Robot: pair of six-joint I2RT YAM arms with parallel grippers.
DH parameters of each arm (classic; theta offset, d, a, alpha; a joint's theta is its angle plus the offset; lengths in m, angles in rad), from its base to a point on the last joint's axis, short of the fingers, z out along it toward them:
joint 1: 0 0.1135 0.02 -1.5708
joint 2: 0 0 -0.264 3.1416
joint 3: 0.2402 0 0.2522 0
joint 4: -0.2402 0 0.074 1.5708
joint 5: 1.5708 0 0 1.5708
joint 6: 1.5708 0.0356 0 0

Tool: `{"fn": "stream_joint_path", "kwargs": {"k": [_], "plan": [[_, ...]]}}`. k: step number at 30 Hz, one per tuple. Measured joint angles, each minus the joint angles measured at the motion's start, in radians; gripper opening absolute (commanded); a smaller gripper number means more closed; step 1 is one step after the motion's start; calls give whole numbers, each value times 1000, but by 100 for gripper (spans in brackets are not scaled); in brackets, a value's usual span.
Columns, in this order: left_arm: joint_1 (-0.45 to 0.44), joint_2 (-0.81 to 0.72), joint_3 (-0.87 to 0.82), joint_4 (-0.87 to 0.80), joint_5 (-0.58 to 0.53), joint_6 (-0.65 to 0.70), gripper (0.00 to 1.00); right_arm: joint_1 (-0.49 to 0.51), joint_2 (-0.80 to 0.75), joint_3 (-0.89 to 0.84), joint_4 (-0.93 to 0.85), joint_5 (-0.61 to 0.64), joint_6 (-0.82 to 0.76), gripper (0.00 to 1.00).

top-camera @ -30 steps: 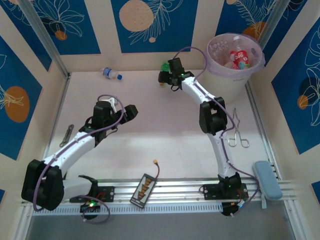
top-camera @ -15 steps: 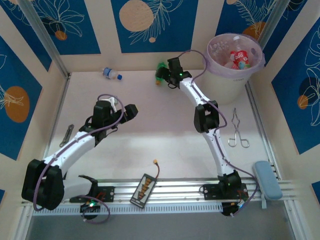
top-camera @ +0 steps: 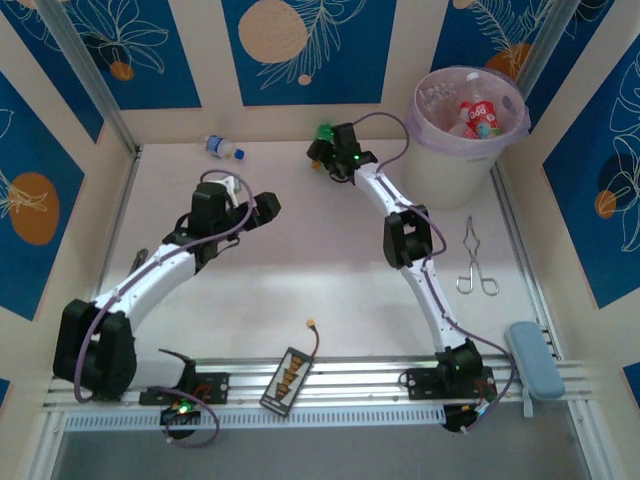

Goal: Put the plastic bottles in the bin

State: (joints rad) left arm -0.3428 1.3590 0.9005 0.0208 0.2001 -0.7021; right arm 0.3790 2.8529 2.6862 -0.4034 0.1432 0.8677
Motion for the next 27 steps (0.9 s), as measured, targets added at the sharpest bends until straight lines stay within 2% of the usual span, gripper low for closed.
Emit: {"fn": "stream_joint_path", "kwargs": {"k": [7, 9, 19, 27], "plan": [[4, 262, 254, -35, 25, 55, 100, -6, 9, 2, 15, -24, 42, 69], [6, 302, 281, -24, 42, 53, 100, -8, 10, 1, 14, -28, 53, 66], [7, 333, 281, -6, 62, 46, 100, -22, 10, -19, 14, -32, 71, 45], [13, 333, 280, -3, 62, 45, 100, -26, 8, -34, 16, -43, 69, 35]]}}
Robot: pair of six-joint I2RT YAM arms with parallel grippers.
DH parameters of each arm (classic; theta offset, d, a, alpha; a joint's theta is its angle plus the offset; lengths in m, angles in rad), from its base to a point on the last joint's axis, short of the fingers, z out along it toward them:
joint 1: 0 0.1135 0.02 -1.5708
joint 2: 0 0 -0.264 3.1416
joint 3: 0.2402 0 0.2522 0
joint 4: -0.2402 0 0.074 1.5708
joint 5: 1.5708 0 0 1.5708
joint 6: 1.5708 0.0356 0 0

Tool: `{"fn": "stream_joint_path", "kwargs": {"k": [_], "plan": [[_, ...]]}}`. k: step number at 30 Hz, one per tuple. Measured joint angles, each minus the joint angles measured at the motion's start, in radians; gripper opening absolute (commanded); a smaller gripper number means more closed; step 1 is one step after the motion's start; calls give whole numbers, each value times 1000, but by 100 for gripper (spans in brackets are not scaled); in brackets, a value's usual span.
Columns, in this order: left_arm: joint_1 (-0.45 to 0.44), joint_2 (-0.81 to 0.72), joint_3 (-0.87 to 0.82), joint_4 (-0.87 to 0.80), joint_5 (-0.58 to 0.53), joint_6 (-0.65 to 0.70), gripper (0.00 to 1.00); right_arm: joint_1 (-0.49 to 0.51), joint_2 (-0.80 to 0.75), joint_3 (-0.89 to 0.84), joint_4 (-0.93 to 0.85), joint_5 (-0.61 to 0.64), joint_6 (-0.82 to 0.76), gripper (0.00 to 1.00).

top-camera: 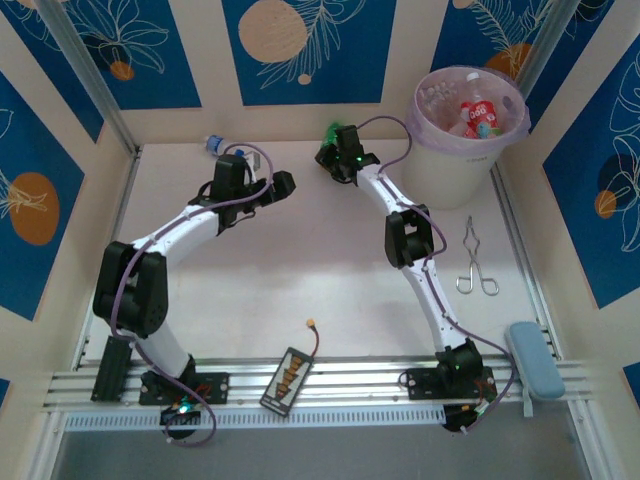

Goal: Put the plastic bottles in the bin

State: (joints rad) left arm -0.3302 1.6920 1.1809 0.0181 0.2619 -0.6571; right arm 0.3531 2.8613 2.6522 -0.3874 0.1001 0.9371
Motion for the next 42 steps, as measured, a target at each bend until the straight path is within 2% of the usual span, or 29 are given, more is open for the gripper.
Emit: {"fn": "stream_joint_path", "kwargs": {"k": [12, 19, 24, 30, 36, 42], "plan": [[1, 0, -32, 15, 0, -23, 100, 0, -60, -111, 43, 1, -29, 23], [3, -37, -89, 24, -2, -33, 100, 10, -208, -338, 56, 5, -84, 19], [3, -107, -143, 27, -14, -45, 100, 35, -406, -617, 103, 16, -138, 18], [5, -185, -205, 47, -28, -68, 100, 101, -680, -866, 159, 23, -213, 17], [6, -261, -274, 57, -52, -78, 100, 155, -986, -979, 124, 11, -311, 17], [6, -277, -280, 56, -65, -77, 100, 138, -1291, -976, -4, 45, -430, 16]]}}
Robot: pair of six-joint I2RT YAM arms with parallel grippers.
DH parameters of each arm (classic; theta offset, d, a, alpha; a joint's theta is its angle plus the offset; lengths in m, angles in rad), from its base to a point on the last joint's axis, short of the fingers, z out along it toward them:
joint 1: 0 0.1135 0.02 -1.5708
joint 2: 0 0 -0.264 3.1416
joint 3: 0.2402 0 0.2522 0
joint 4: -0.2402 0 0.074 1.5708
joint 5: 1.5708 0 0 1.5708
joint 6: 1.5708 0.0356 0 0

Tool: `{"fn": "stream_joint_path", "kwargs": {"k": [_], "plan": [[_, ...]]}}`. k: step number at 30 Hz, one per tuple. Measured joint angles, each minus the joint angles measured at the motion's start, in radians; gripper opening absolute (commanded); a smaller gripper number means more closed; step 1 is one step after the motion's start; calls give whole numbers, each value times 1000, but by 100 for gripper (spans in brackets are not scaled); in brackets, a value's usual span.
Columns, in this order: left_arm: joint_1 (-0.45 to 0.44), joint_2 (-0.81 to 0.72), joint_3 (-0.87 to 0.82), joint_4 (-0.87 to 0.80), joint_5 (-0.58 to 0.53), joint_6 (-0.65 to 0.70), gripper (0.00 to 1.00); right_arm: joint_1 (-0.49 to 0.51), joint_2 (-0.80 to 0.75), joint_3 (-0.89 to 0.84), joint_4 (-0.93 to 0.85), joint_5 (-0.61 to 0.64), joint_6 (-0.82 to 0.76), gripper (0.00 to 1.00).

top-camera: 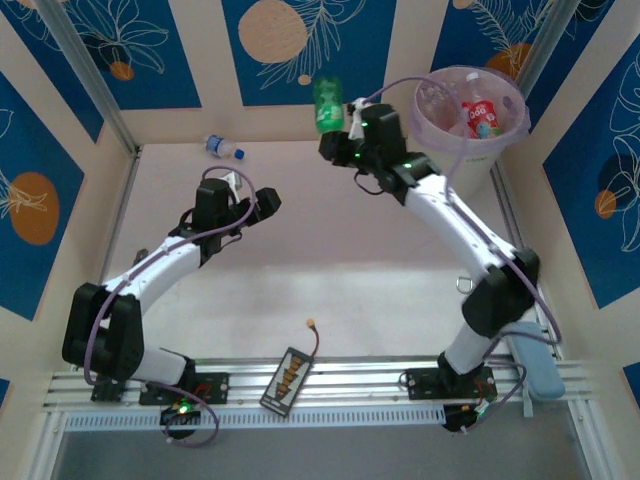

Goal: Put the plastic bottles in the bin

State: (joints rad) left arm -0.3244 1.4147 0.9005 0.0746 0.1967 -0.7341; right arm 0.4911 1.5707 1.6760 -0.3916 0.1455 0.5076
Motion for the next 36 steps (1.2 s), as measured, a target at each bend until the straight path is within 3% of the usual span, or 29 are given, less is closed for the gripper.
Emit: {"fn": "stream_joint_path", "kwargs": {"k": [3, 7, 12, 15, 27, 36], "plan": [[0, 5, 13, -16, -14, 11, 100, -69, -111, 14, -57, 13, -37, 16], [7, 62, 113, -55, -30, 41, 100, -257, -163, 58, -121, 11, -52, 15], [34, 139, 244, -92, -54, 77, 100, -498, -124, 103, -195, 0, -43, 14], [54, 187, 307, -118, -66, 85, 100, -571, -64, 139, -211, -12, -33, 13], [125, 402, 467, -194, -68, 86, 100, -703, 130, 187, -195, -68, 0, 13], [179, 555, 658, -264, -100, 85, 100, -739, 198, 202, -174, -95, 18, 18]]}}
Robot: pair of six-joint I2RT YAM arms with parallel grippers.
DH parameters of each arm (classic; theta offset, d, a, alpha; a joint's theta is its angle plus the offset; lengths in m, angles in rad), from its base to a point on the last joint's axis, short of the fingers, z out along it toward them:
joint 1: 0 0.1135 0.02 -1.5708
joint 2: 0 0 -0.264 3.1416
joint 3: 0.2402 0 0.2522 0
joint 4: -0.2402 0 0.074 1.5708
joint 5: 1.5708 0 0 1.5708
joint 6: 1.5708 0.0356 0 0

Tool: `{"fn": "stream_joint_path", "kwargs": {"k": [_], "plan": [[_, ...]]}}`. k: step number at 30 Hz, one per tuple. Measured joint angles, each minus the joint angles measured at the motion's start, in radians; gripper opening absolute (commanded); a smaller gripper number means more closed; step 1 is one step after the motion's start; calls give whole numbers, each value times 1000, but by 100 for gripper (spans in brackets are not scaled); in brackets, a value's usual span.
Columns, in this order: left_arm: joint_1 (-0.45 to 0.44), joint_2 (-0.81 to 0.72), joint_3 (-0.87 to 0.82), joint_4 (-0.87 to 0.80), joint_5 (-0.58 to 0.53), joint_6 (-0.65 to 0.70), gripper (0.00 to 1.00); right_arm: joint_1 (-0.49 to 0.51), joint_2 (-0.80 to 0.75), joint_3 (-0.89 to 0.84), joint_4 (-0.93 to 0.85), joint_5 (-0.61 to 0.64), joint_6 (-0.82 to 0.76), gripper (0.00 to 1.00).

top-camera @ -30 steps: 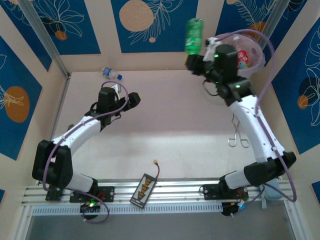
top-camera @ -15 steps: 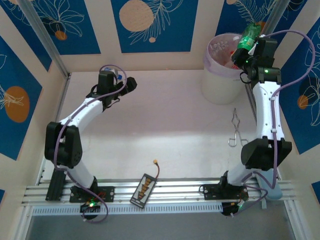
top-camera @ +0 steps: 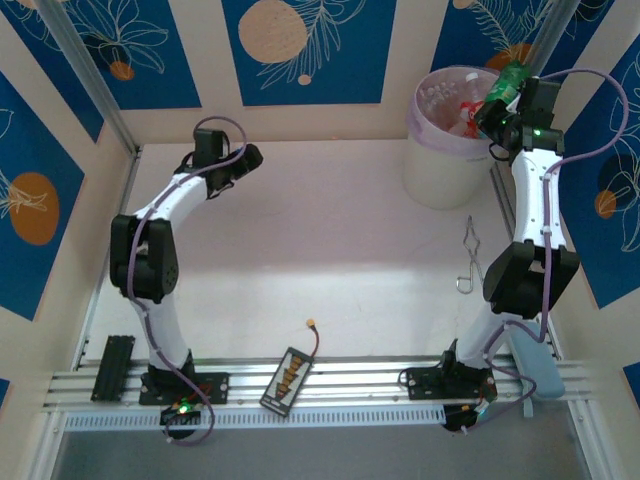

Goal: Put the plastic bottles in the bin

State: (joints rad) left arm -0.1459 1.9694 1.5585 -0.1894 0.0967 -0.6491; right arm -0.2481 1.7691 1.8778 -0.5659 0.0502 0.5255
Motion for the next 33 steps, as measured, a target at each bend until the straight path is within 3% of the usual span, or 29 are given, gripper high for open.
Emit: {"fn": "stream_joint_path", "kwargs": {"k": [4, 10, 12, 24, 33], "plan": [[21, 91, 107, -34, -39, -15, 100, -5, 13, 17, -1, -8, 0, 26], [33, 229, 240, -80, -93, -57, 100, -11, 21, 52, -11, -18, -10, 55], [33, 270, 276, -89, -104, -75, 100, -11, 22, 72, -21, -25, -16, 59], [43, 437, 412, -82, -125, -185, 100, 14, 18, 153, -73, -31, -51, 64], [47, 600, 642, -81, -132, -272, 100, 169, -259, -158, -10, -21, -54, 64]]}}
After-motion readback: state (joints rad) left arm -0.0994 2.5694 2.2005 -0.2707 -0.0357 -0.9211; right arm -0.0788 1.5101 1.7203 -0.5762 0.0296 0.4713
